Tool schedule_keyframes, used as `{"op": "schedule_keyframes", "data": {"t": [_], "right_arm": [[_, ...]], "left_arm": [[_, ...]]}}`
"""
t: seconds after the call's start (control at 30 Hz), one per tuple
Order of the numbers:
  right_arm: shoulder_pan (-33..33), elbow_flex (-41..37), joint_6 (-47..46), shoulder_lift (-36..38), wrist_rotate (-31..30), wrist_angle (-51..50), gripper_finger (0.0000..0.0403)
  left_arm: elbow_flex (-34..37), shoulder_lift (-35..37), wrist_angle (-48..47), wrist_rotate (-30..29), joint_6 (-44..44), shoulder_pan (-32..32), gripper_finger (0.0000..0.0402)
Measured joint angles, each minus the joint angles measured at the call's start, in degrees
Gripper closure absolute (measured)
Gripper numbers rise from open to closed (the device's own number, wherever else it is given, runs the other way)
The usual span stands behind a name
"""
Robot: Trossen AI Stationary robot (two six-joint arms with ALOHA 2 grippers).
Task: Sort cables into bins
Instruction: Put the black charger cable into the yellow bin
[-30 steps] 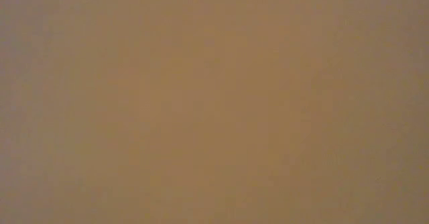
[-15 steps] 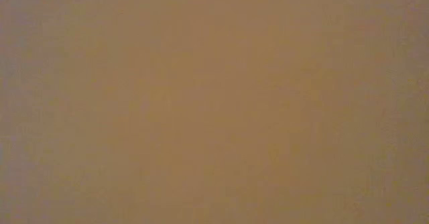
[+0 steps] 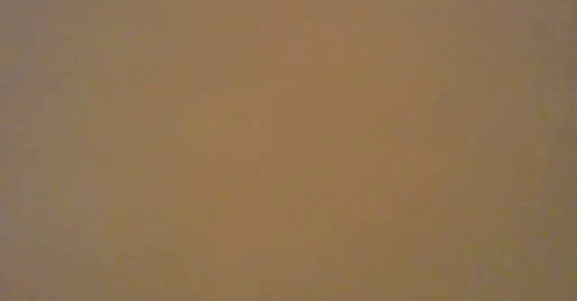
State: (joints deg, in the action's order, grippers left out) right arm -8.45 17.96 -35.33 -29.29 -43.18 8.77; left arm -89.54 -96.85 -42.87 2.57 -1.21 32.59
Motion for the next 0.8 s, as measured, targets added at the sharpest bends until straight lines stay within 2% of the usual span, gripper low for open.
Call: {"op": "schedule_keyframes", "data": {"t": [0.13, 0.27, 0.47, 0.8], "right_arm": [[0.0, 0.0, -0.2, -0.1, 0.0, 0.1, 0.0191], [0.0, 0.0, -0.1, -0.1, 0.0, 0.1, 0.0191], [0.0, 0.0, 0.1, -0.1, 0.0, 0.0, 0.0191], [0.0, 0.0, 0.4, -0.6, -0.2, 0.0, 0.0191]], "left_arm": [[-3.8, -5.3, 3.6, 12.2, -10.2, 4.4, 0.04], [-5.3, -7.7, 9.0, 18.4, -14.4, 5.1, 0.0401], [-6.8, -9.7, 7.6, 18.2, -10.2, 3.1, 0.0401], [-6.7, -14.2, -5.6, 7.2, 16.0, 2.6, 0.0401]]}}
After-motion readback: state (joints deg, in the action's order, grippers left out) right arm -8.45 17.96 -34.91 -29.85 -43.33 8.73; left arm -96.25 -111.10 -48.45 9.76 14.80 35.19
